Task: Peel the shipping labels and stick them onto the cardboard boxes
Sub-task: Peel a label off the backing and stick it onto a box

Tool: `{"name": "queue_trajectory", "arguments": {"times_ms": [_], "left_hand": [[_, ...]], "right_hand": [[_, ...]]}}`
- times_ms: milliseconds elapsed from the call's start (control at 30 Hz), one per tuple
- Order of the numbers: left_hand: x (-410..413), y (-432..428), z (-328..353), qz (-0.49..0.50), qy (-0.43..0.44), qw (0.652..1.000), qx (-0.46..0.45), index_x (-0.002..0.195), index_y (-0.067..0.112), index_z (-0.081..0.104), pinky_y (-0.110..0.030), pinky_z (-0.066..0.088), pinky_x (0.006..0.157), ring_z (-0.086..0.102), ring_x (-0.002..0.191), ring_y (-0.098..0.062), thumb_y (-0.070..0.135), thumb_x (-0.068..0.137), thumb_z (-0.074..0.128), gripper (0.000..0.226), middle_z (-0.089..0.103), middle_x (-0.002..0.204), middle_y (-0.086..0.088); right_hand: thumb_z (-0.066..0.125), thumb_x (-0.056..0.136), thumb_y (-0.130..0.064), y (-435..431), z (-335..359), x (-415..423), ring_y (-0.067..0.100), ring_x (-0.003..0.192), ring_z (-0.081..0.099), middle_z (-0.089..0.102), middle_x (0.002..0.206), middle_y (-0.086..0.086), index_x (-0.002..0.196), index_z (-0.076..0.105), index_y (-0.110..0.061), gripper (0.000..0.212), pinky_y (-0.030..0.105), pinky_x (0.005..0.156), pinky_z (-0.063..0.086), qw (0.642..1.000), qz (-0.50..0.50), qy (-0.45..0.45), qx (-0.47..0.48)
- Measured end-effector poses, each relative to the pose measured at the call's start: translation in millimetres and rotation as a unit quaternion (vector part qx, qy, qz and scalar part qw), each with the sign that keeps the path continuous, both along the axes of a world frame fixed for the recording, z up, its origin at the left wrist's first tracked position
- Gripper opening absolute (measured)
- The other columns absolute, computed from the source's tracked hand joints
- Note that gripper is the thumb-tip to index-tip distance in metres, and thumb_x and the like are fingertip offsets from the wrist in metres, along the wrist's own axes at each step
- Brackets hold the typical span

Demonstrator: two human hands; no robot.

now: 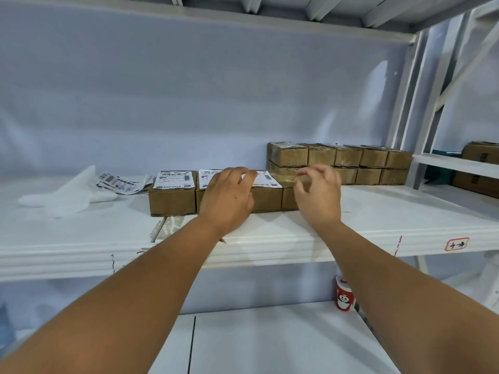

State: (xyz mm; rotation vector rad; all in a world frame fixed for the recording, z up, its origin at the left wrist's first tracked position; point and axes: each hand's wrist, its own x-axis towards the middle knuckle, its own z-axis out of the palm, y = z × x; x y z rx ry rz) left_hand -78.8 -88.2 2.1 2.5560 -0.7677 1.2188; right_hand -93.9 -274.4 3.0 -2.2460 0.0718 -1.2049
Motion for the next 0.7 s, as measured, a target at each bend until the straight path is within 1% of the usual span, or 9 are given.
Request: {"name": "queue_trajectory", "arguments": {"times_ms": [67,200,267,333,433,500,567,600,700], "left_hand": [[-6.5,14.9,0.7,-0.001,-0.015,0.999,-0.029,0.116,0.011,0.061,-0.041,0.044,0.092,0.054,0.112,-0.029,0.011,0.08,0.056,0.036,0.061,0.119,-0.009],[-19.3,62.0,5.6,0.017,-0.086,0.992,-0.091,0.106,0.011,0.063,-0.036,0.049,0.082,0.057,0.101,-0.027,0.013,0.081,0.052,0.027,0.062,0.11,-0.008],[-21.7,90.3,6.4,0.043,-0.085,0.986,-0.139,0.107,0.008,0.062,-0.038,0.048,0.079,0.056,0.098,-0.029,0.007,0.082,0.055,0.025,0.059,0.113,-0.011],[-21.5,117.3,6.6,0.075,-0.044,0.979,-0.184,0.11,0.006,0.059,-0.038,0.047,0.081,0.056,0.1,-0.03,0.002,0.084,0.053,0.026,0.054,0.118,-0.014],[-10.2,152.8,4.5,0.12,0.082,0.954,-0.263,0.113,0.007,0.053,-0.032,0.042,0.078,0.055,0.098,-0.03,-0.003,0.086,0.049,0.03,0.046,0.124,-0.014],[4.3,173.6,-1.2,0.137,0.157,0.94,-0.271,0.113,0.006,0.053,-0.03,0.038,0.078,0.052,0.101,-0.031,-0.006,0.084,0.045,0.033,0.049,0.122,-0.015],[19.4,186.3,-7.4,0.131,0.195,0.939,-0.252,0.116,0.005,0.054,-0.03,0.038,0.085,0.05,0.11,-0.031,-0.006,0.083,0.045,0.035,0.055,0.121,-0.017],[26.1,189.8,-8.6,0.131,0.21,0.936,-0.25,0.12,0.005,0.053,-0.03,0.037,0.089,0.05,0.113,-0.03,-0.004,0.084,0.047,0.037,0.056,0.121,-0.017],[48.4,193.6,-6.6,0.144,0.255,0.927,-0.232,0.13,0.005,0.046,-0.031,0.039,0.092,0.05,0.117,-0.031,0.004,0.088,0.051,0.042,0.056,0.124,-0.017]], "right_hand": [[0.058,0.087,-0.016,19.4,2.3,-4.3,0.025,0.116,0.043,0.055,0.112,0.006,0.101,0.071,-0.016,0.019,0.038,0.102,0.037,0.998,0.001,-0.052,-0.041],[0.05,0.083,-0.018,75.3,15.2,-14.1,0.028,0.101,0.053,0.06,0.095,0.008,0.09,0.072,-0.012,0.024,0.037,0.086,0.046,0.982,0.075,-0.108,-0.137],[0.053,0.081,-0.014,105.3,19.1,-17.0,0.029,0.097,0.055,0.061,0.092,0.007,0.089,0.072,-0.011,0.021,0.037,0.081,0.047,0.964,0.117,-0.117,-0.206],[0.057,0.078,-0.013,134.8,21.4,-17.5,0.03,0.093,0.057,0.062,0.089,0.007,0.088,0.072,-0.01,0.017,0.038,0.077,0.049,0.943,0.144,-0.117,-0.276],[0.066,0.072,-0.008,173.7,20.4,-12.3,0.031,0.082,0.059,0.062,0.083,0.009,0.083,0.071,-0.008,0.012,0.037,0.066,0.051,0.914,0.174,-0.106,-0.35],[0.068,0.07,-0.006,195.8,18.0,-5.2,0.03,0.079,0.059,0.062,0.081,0.009,0.083,0.071,-0.008,0.013,0.036,0.063,0.05,0.906,0.182,-0.092,-0.372],[0.063,0.074,-0.008,211.2,22.1,2.0,0.031,0.081,0.059,0.062,0.084,0.009,0.086,0.071,-0.009,0.014,0.036,0.065,0.047,0.915,0.171,-0.076,-0.359],[0.059,0.079,-0.01,216.7,27.0,6.1,0.031,0.086,0.058,0.062,0.09,0.009,0.092,0.069,-0.01,0.017,0.036,0.068,0.045,0.926,0.162,-0.058,-0.337],[0.048,0.09,-0.019,221.6,48.6,26.5,0.026,0.103,0.055,0.062,0.111,0.005,0.109,0.063,-0.019,0.024,0.034,0.079,0.043,0.952,0.153,0.085,-0.251]]}}
